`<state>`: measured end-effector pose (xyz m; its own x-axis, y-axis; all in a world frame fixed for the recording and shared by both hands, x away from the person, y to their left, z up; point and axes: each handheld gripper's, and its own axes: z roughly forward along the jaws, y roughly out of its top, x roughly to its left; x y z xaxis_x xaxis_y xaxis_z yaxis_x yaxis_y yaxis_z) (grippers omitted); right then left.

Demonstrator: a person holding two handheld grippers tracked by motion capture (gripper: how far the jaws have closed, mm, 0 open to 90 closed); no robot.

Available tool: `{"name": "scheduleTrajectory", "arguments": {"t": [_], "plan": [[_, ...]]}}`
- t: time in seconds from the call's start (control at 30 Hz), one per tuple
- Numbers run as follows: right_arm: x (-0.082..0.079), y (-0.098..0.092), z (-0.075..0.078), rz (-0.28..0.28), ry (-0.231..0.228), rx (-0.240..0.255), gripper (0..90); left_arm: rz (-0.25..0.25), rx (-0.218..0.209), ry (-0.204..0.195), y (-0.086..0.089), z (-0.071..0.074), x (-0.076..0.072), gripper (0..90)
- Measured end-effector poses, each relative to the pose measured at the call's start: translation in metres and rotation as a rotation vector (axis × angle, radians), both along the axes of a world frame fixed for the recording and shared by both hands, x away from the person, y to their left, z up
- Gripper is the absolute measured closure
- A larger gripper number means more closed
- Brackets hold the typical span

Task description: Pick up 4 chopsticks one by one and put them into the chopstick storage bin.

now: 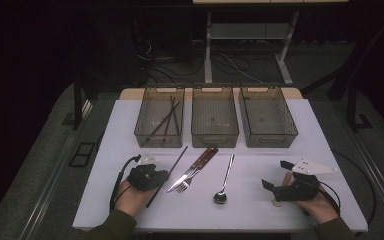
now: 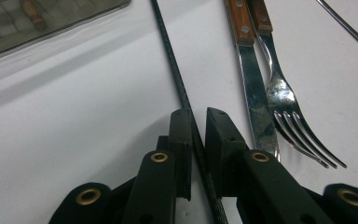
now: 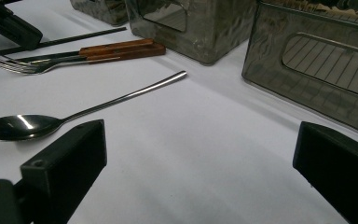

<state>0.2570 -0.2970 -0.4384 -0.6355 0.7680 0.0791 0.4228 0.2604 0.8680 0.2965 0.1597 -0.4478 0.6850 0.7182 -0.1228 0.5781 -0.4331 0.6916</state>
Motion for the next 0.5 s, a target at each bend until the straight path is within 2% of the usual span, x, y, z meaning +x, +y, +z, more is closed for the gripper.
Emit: {"name": "scheduleTrajectory", "arguments": {"t": [0.1,0.33,0.5], "plan": [[0.0003,0.0002,-0.0001,0.002,0.002,-0.003,2.2,-0.009,0.027,-0.020,-0.0023,0.0003,-0.0018,82.4],[0.0000,0.0008,-0.0001,0.002,0.000,-0.005,2.2,-0.013,0.058,-0.032,-0.0049,0.0015,-0.0028,83.5],[0.0001,0.0004,0.0000,0.002,0.000,-0.004,2.2,0.002,0.046,-0.019,-0.0052,0.0018,-0.0020,84.6]]}}
